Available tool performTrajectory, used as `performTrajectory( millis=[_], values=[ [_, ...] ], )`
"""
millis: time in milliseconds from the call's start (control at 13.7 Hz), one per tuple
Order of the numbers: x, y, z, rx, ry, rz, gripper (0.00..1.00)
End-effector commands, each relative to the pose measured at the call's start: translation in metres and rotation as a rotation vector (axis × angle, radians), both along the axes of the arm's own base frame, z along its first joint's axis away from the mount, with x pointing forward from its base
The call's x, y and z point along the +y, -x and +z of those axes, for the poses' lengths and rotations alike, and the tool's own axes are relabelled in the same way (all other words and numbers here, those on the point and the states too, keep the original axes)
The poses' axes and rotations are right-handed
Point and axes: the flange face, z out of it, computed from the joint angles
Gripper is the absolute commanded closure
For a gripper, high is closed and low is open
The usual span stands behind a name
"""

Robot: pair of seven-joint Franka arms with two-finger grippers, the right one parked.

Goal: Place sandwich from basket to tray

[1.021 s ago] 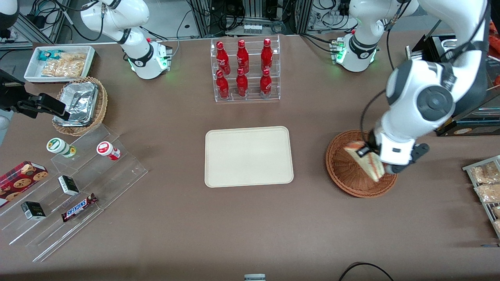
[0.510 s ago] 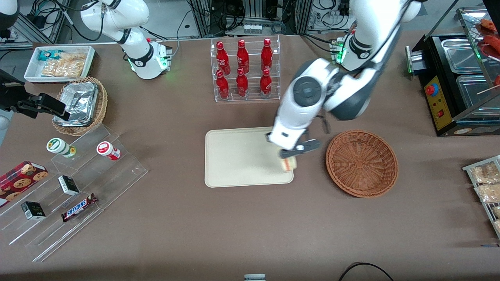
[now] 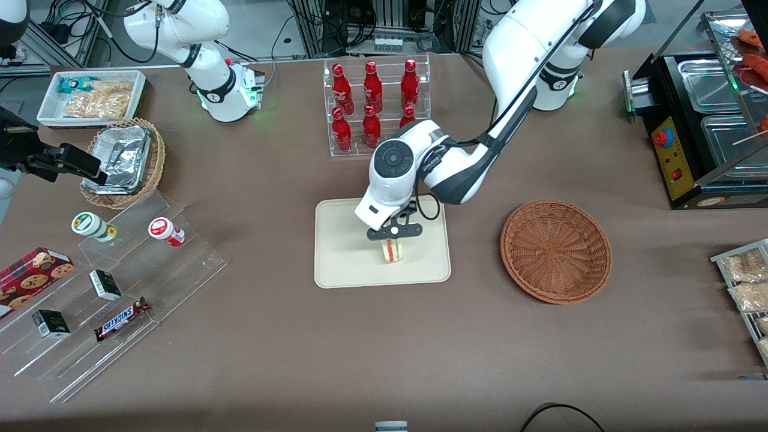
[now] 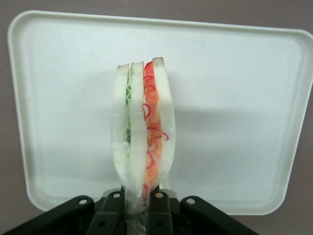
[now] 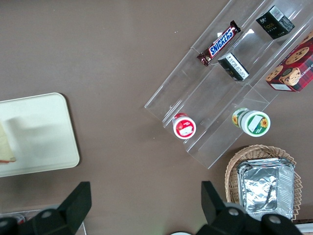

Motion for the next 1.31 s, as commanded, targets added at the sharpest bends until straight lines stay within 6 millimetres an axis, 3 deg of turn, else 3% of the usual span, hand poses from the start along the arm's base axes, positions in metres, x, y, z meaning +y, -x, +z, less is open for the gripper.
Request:
performTrajectory(
  millis=[0, 365, 438, 656, 802, 1021, 1240],
  values=[
    [-0.024, 0.003, -0.012, -0.045, 0.036, -0.044, 0.93],
    [-0.04, 0.015, -0.04, -0.036, 0.023, -0.077, 0.9],
    [-0.04, 0.016, -0.044, -0.032, 0.021, -0.079, 0.76],
    [-0.039, 0.014, -0.035, -0.058, 0.005, -0.087, 0.02],
    [-0.035, 0.011, -0.003, -0.072, -0.002, -0.079, 0.0],
    [-0.015, 0.009, 0.073, -0.077, -0.032, -0.038, 0.0],
    [0.036, -0.013, 0.16, -0.113, -0.051, 0.1, 0.0]
  ],
)
